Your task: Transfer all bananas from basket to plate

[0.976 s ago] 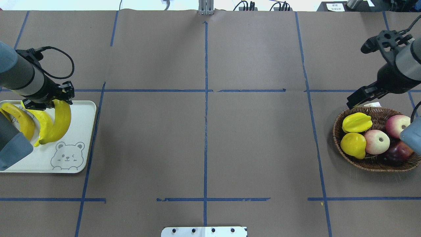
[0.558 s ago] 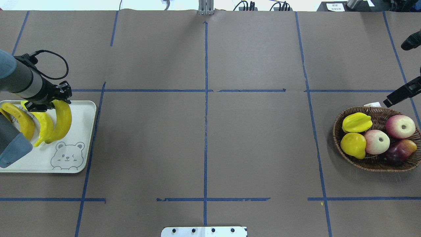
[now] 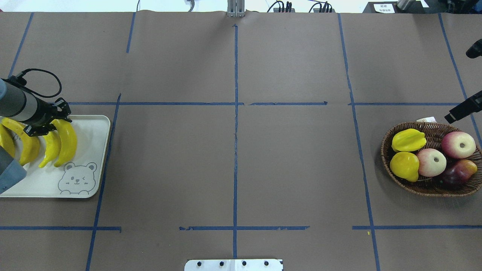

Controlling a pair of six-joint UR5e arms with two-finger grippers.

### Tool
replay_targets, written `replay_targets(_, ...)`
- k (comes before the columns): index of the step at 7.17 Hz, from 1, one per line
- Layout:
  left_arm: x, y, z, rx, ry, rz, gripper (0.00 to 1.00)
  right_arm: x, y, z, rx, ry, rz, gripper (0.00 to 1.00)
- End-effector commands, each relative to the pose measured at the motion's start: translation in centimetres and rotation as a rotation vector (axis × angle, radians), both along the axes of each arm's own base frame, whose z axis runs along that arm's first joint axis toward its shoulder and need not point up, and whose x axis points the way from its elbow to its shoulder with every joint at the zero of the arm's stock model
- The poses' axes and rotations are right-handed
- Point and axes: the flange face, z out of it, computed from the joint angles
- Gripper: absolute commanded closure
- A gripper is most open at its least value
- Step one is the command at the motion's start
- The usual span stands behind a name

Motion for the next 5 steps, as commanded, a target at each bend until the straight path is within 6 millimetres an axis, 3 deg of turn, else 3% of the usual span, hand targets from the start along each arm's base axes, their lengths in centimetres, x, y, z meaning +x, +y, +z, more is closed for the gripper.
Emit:
replay_targets(1, -0.3, 0.1, 1.1, -0.011, 0.010, -0.023, 0.01, 0.0, 0.1, -0.2, 0.003, -0.003, 0.001, 0.01)
replay_targets(5, -2.1, -1.3, -0.8, 0.001, 0.034, -0.047, 0.00, 0.0, 0.1, -0.3, 0.005, -0.004, 0.000, 0.01)
